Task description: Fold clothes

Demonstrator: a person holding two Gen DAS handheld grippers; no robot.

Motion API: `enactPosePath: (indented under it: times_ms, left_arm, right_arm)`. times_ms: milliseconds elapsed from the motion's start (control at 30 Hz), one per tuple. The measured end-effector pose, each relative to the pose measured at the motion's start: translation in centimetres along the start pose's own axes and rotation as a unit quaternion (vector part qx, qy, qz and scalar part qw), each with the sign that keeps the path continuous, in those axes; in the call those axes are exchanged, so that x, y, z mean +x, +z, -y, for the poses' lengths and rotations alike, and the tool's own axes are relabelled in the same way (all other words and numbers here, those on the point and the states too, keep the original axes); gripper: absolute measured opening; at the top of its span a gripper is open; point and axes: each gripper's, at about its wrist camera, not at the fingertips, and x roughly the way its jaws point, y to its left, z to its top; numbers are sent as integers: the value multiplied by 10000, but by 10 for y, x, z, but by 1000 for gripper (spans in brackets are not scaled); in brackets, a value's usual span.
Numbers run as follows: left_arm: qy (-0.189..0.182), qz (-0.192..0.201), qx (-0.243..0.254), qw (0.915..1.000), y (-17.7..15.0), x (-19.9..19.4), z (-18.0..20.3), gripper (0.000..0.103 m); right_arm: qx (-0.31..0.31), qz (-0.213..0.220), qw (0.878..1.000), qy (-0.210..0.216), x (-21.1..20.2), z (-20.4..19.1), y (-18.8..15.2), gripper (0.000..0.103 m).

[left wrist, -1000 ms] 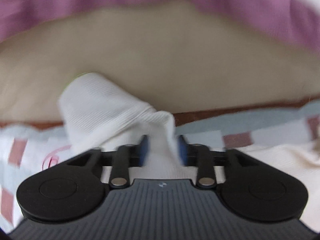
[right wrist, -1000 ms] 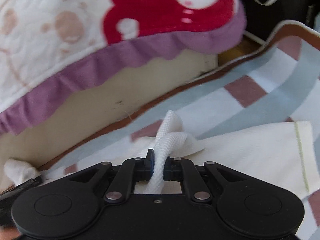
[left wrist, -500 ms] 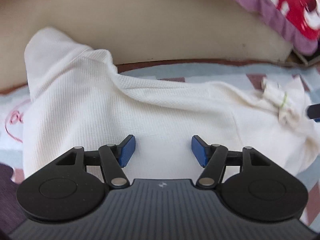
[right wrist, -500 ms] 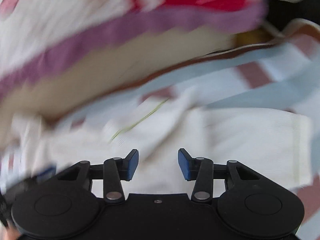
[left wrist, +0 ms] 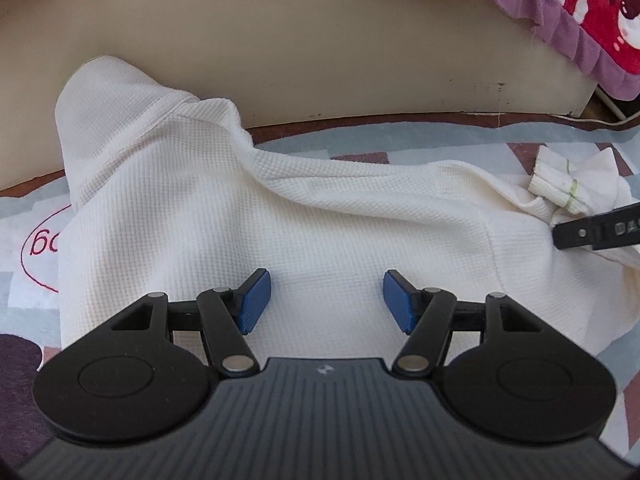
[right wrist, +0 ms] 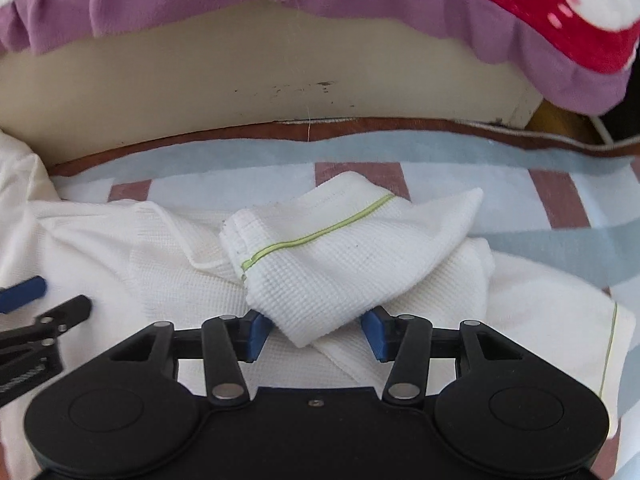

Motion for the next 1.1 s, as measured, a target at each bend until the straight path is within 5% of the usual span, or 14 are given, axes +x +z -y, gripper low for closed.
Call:
enactPosePath:
  times_ms: [67,167,300,467,700,767,833,967,1000,1033,1067,1100]
  left_arm:
    - [40,-78,-78,9999,4,3,0,62]
    - [151,-154,-167,9996,12,-1,1,61]
    - [3,247,122,9996,14,-19,16,61]
    - [-620,478,663,9947,7,-40,56,62]
    - [-1251,223,1520,9802,-15,-53,122,63]
    - [-1437,148,1662,9755,-23,-50,137,63]
    - [-1541,147,1849,9705,-32,-47,152,69]
    - [-1219,339,2395,9626,-44,-33,187,78]
    - [-1069,364,2511,9614,-44,-29,193,76]
    - [-834,362,2539,9629,-40,-25,195,52]
    - [-573,353,2541,9648,-36,-22,196,16]
    - [-519,326,2340,9703,-29,-24,190,12]
  right_arm:
    - [187,382,9991,-94,-6,8,2,11]
    - [2,1051,9941,269,-33,38,8,10]
    - [1004,1633,9815,13,-84,122,6,10]
    - [2385,991,9650,447,-59,224,-25,11]
    - [2758,755,9566,562,-44,254,-42,11]
    - [3650,1035,9250,211,-50,257,-45,11]
    - [3993,1265,9068,465,-56,266,-51,11]
    - [4889,1654,8472,1257,-61,287,-74,12]
    - [5011,1670,8382,1360,-60,289,-78,12]
    - [5072,1655,8328,1472,-59,290,-79,12]
    - [5105,1626,8293,1590,-56,290,-80,12]
    - [5136,1597,8256,1707,-54,290,-81,12]
